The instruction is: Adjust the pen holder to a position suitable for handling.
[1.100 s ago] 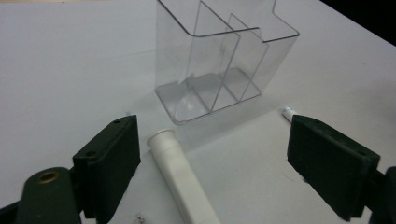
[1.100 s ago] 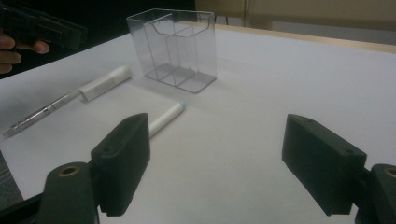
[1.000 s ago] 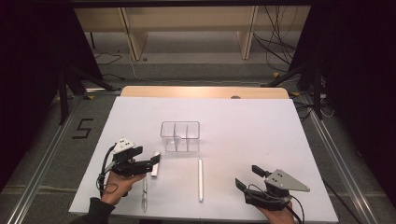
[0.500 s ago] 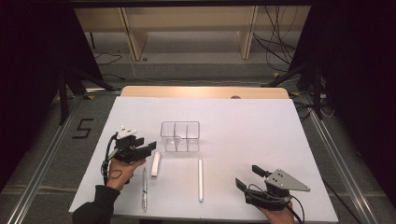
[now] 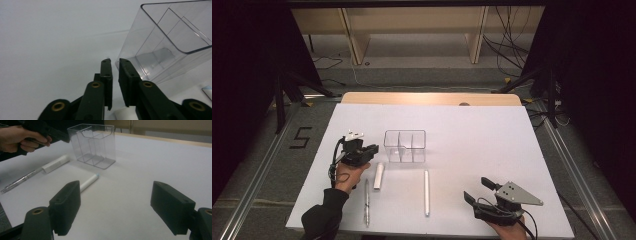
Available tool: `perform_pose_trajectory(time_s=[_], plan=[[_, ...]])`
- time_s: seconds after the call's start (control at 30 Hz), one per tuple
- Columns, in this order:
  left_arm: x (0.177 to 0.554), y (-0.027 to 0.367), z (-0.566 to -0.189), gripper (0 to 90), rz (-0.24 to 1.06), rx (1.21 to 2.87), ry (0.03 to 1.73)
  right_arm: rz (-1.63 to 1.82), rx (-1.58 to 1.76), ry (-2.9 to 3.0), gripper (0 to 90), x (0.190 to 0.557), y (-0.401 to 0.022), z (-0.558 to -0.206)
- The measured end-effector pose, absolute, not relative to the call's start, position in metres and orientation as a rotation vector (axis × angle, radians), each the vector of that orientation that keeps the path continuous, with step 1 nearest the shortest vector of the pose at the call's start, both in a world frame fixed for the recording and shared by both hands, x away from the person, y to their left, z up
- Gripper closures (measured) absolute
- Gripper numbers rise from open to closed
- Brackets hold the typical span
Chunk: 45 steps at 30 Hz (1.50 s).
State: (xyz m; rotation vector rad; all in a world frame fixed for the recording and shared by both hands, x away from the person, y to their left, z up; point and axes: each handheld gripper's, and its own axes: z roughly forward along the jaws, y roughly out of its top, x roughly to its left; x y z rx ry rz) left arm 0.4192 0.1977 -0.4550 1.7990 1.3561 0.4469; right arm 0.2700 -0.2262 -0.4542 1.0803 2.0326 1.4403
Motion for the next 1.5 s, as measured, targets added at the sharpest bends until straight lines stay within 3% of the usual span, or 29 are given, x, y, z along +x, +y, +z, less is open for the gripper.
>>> perform_pose_trajectory(time_s=[0.13, 1.5], plan=[[0.423, 0.191, -0.454, 88.8, 0.438, 1.819, 1.326, 1.434, 1.079, 2.043, 24.8, 0.27, -0.225, -0.455], [0.435, 0.151, -0.452, 89.1, 0.372, 1.873, 1.325, 1.431, 1.073, 2.05, 24.7, 0.27, -0.224, -0.455]])
